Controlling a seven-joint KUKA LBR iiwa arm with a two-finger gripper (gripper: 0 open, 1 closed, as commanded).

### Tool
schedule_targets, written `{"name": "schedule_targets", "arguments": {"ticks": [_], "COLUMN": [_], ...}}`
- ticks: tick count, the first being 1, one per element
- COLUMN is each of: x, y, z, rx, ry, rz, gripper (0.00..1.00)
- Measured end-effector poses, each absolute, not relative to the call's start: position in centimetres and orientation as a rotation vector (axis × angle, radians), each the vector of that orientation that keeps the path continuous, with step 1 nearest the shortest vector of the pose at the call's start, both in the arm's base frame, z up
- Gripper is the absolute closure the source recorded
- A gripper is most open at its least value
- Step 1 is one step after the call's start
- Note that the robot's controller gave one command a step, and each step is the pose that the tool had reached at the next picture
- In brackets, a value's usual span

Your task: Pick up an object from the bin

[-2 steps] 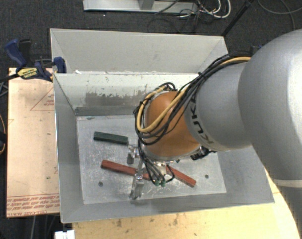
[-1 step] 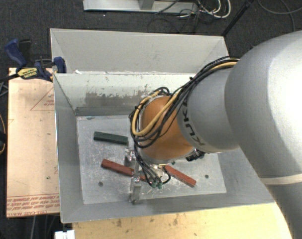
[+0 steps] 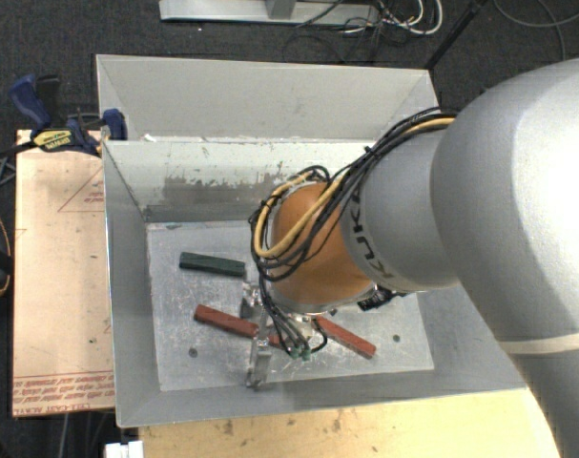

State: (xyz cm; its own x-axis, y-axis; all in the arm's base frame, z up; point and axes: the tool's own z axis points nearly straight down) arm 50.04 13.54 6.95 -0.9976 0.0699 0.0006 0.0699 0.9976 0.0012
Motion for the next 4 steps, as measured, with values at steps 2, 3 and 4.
{"name": "schedule_targets", "arguments": {"ticks": [2,3,4], "x": [50.07,50.07,49.9], "y": [13.63,13.64,13.58], "z": [6.98,6.98,7.64], "rx": [-0.109,-0.11,-0.11], "ry": [-3.14,-3.14,-3.134], "rz": [-0.003,-0.003,0.0], "gripper": [1.0,1.0,1.0]}}
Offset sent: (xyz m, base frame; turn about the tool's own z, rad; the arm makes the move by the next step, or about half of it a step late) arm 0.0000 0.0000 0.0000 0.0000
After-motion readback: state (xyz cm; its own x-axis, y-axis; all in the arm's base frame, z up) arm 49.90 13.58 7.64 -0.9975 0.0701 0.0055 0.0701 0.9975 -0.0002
